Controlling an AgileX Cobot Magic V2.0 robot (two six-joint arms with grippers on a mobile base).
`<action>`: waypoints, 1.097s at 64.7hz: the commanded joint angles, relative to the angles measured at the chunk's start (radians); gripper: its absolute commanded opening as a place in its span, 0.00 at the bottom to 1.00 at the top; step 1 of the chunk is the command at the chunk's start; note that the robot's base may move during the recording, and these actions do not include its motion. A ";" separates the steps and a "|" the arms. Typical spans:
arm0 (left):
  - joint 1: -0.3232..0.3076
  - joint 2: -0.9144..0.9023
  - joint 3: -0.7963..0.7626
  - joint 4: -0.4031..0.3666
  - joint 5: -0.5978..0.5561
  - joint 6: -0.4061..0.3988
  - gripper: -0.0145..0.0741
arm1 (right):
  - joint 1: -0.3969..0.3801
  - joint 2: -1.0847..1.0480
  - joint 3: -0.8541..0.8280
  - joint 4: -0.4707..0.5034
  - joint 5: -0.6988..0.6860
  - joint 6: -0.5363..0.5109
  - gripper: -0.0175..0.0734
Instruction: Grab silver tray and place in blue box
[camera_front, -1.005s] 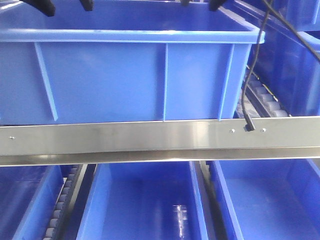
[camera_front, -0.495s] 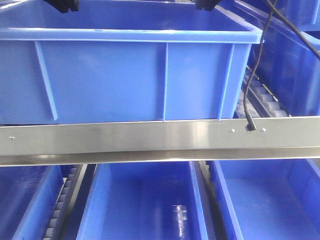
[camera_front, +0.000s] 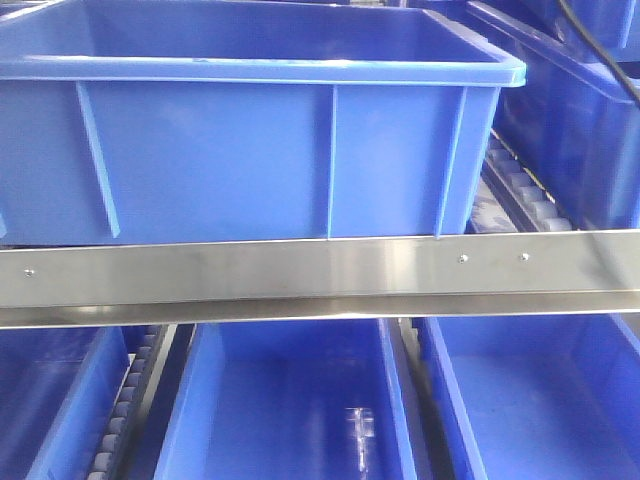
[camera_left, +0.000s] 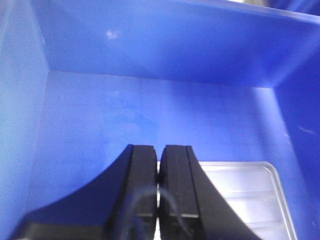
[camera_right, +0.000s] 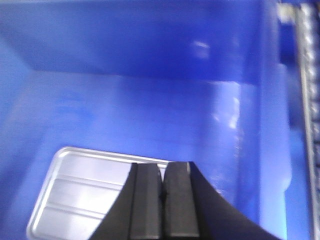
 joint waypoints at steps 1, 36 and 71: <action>-0.001 -0.148 0.140 0.000 -0.338 -0.004 0.16 | -0.001 -0.152 0.151 -0.042 -0.273 -0.035 0.25; -0.001 -0.896 1.037 0.115 -0.670 -0.004 0.16 | -0.001 -0.887 1.065 -0.186 -0.631 -0.036 0.25; -0.001 -1.068 1.097 0.115 -0.670 -0.004 0.16 | -0.001 -1.008 1.192 -0.186 -0.614 -0.036 0.25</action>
